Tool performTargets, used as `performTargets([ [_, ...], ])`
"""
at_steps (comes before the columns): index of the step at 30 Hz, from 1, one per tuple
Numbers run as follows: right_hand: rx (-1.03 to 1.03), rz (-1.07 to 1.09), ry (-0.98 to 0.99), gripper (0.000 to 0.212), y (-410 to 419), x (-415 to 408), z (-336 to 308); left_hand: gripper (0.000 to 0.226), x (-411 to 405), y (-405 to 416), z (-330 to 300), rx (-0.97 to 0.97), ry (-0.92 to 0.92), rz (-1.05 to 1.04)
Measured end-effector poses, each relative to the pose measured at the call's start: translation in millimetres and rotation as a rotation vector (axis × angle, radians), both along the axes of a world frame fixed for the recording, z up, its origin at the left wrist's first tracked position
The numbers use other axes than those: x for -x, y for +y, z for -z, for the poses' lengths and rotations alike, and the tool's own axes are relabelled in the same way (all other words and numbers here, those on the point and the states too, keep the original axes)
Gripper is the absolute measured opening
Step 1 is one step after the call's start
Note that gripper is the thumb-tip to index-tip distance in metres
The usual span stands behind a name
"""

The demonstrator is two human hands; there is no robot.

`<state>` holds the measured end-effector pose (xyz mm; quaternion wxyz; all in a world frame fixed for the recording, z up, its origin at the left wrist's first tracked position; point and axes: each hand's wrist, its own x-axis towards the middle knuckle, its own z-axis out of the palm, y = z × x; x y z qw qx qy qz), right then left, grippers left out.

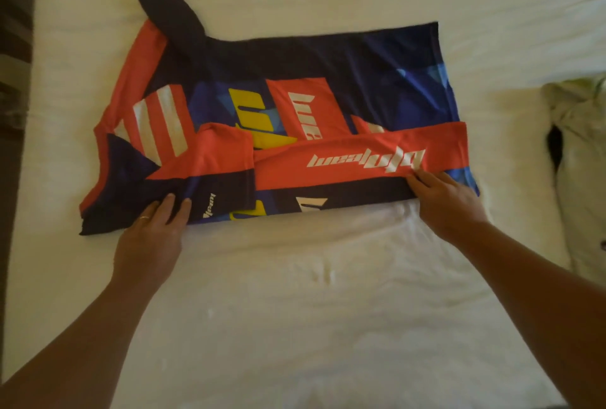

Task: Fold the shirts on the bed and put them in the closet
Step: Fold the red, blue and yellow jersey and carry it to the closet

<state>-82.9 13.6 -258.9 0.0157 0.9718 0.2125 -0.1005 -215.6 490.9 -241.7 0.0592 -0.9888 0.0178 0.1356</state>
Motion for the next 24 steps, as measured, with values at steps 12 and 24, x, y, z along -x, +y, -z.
performTargets([
  [12,0.175,0.024,0.242,0.066,-41,114,-21,0.059,119,-41,-15,0.024,0.167,0.087],
  [24,0.02,0.159,0.228,0.03,-12,54,-47,0.039,45,-68,-45,0.028,0.043,-0.045],
])
